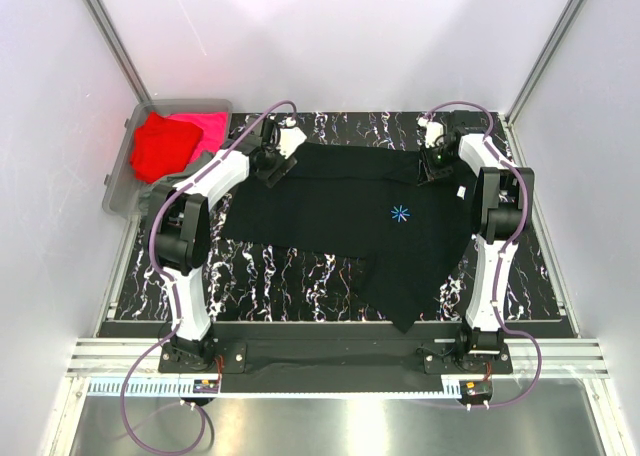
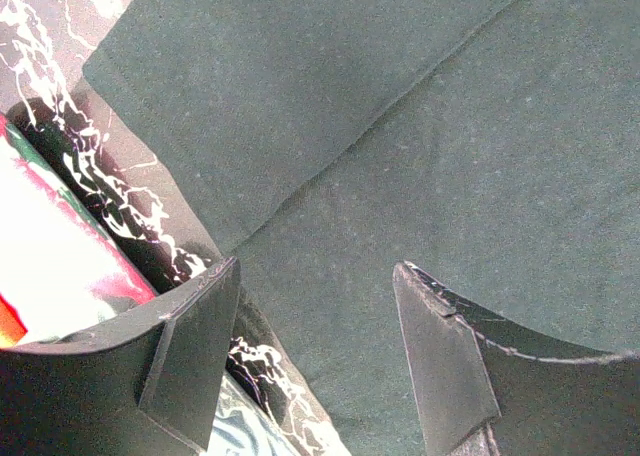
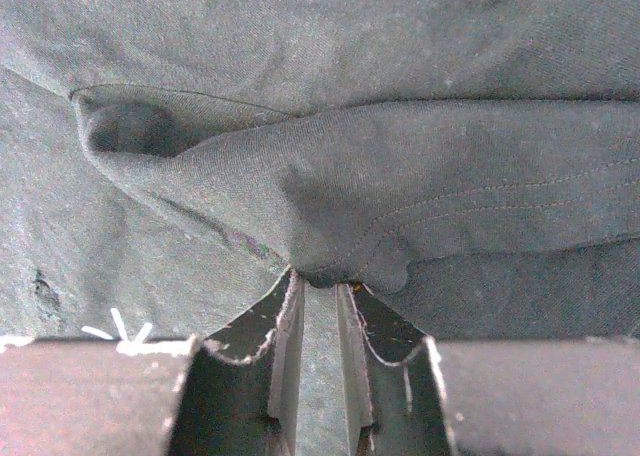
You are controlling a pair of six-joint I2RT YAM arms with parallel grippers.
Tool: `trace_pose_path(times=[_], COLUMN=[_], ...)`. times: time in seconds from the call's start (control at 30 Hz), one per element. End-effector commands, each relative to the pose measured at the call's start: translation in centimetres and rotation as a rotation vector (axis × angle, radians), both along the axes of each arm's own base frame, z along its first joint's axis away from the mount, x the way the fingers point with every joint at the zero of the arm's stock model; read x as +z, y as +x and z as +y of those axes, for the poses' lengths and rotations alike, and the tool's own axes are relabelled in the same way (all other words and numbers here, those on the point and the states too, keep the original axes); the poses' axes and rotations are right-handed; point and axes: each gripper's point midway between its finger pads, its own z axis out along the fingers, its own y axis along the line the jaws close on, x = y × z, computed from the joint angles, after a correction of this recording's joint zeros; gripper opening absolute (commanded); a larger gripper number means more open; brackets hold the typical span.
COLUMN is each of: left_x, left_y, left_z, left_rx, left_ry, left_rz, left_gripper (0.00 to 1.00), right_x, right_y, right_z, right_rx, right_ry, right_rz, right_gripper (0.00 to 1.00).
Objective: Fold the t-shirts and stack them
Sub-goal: Fold the tshirt
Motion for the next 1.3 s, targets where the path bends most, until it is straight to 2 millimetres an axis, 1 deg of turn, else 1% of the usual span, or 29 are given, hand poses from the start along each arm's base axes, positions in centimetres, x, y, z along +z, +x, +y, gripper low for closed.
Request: trace_pose_path(times=[0.0, 0.03, 0.07, 0.13, 0.17, 0.27, 0.33, 0.37, 0.43, 0.47, 0.53, 0.57, 0.63, 0.67, 0.7, 0.73, 0.77, 0.8, 0.87, 0.97, 1.03, 1.1, 1.17, 1.2, 1.27], left_x=[2.6, 2.5, 2.5, 2.6, 2.6, 2.6, 2.5, 2.5, 2.6, 2.5, 2.5, 2.6, 2.7, 2.6, 2.6, 2.5, 2.5, 2.5, 2.6, 2.8, 2.8, 3.1, 3.2, 3.2, 3.2], left_y=[0.6, 0.6, 0.6, 0.6, 0.6, 0.5, 0.5, 0.5, 0.6, 0.7, 0.7, 0.7, 0.8, 0.8, 0.8, 0.7, 0.7, 0.8, 0.8, 0.8, 0.8, 0.8, 0.8, 0.8, 0.6], left_z=[-0.2, -0.2, -0.3, -0.3, -0.3, -0.3, -0.3, -0.3, -0.4, -0.3, -0.4, -0.4, -0.4, -0.4, -0.4, -0.4, -0.4, -0.5, -0.5, -0.6, -0.6, -0.6, -0.4, -0.4, -0.3], left_rx=[-0.003, -0.003, -0.005, -0.005, -0.005, -0.007, -0.008, -0.008, -0.008, -0.006, -0.007, -0.005, -0.006, -0.004, -0.004, -0.004, -0.003, -0.005, -0.005, -0.007, -0.01, -0.014, -0.014, -0.013, -0.014], left_ry=[-0.005, -0.004, -0.004, -0.005, -0.004, -0.003, -0.002, -0.002, -0.003, -0.002, -0.003, -0.006, -0.006, -0.008, -0.008, -0.007, -0.009, -0.012, -0.016, -0.019, -0.018, -0.016, -0.014, -0.011, -0.01], left_rz=[-0.07, -0.069, -0.069, -0.07, -0.069, -0.069, -0.068, -0.068, -0.071, -0.069, -0.069, -0.071, -0.075, -0.073, -0.073, -0.071, -0.072, -0.074, -0.076, -0.08, -0.084, -0.089, -0.093, -0.094, -0.095], left_gripper=[0.67, 0.67, 0.67, 0.67, 0.67, 0.67, 0.67, 0.67, 0.67, 0.67, 0.67, 0.67, 0.66, 0.66, 0.66, 0.66, 0.66, 0.66, 0.66, 0.66, 0.66, 0.66, 0.65, 0.65, 0.65], right_x=[0.9, 0.9, 0.6, 0.5, 0.4, 0.9, 1.3, 2.0, 2.6, 3.6, 4.2, 5.3, 5.9, 6.9, 6.8, 7.2, 8.0, 8.0, 8.6, 8.4, 7.8, 7.3, 7.2, 6.8, 6.8], right_y=[-0.2, -0.3, -0.5, -0.4, -0.5, -0.5, -0.6, -0.6, -0.8, -0.8, -1.2, -1.2, -1.9, -2.0, -2.5, -2.8, -3.0, -3.4, -3.8, -4.7, -5.4, -6.3, -6.9, -7.6, -8.0], right_z=[1.3, 1.3, 2.5, 2.6, 2.8, 3.2, 3.2, 3.4, 3.3, 3.2, 3.1, 3.1, 3.0, 3.0, 3.0, 3.2, 3.2, 3.1, 3.4, 3.9, 4.2, 5.0, 5.6, 6.3, 6.8], right_rx=[0.022, 0.021, 0.047, 0.048, 0.052, 0.061, 0.063, 0.065, 0.066, 0.066, 0.068, 0.068, 0.067, 0.065, 0.06, 0.055, 0.052, 0.046, 0.045, 0.046, 0.046, 0.063, 0.074, 0.091, 0.103], right_ry=[0.037, 0.039, 0.039, 0.04, 0.047, 0.057, 0.056, 0.057, 0.053, 0.048, 0.041, 0.037, 0.036, 0.037, 0.039, 0.044, 0.048, 0.05, 0.054, 0.053, 0.052, 0.049, 0.049, 0.05, 0.05], right_rz=[0.0, 0.004, 0.012, 0.012, 0.019, 0.01, 0.004, -0.007, -0.016, -0.037, -0.045, -0.067, -0.067, -0.084, -0.075, -0.075, -0.087, -0.08, -0.086, -0.069, -0.044, -0.021, -0.013, 0.003, 0.006], right_gripper=[0.26, 0.27, 0.27, 0.27, 0.22, 0.09, 0.05, 0.04, 0.02, 0.01, 0.0, 0.0, 0.0, 0.0, 0.0, 0.0, 0.0, 0.0, 0.0, 0.0, 0.0, 0.0, 0.0, 0.0, 0.0])
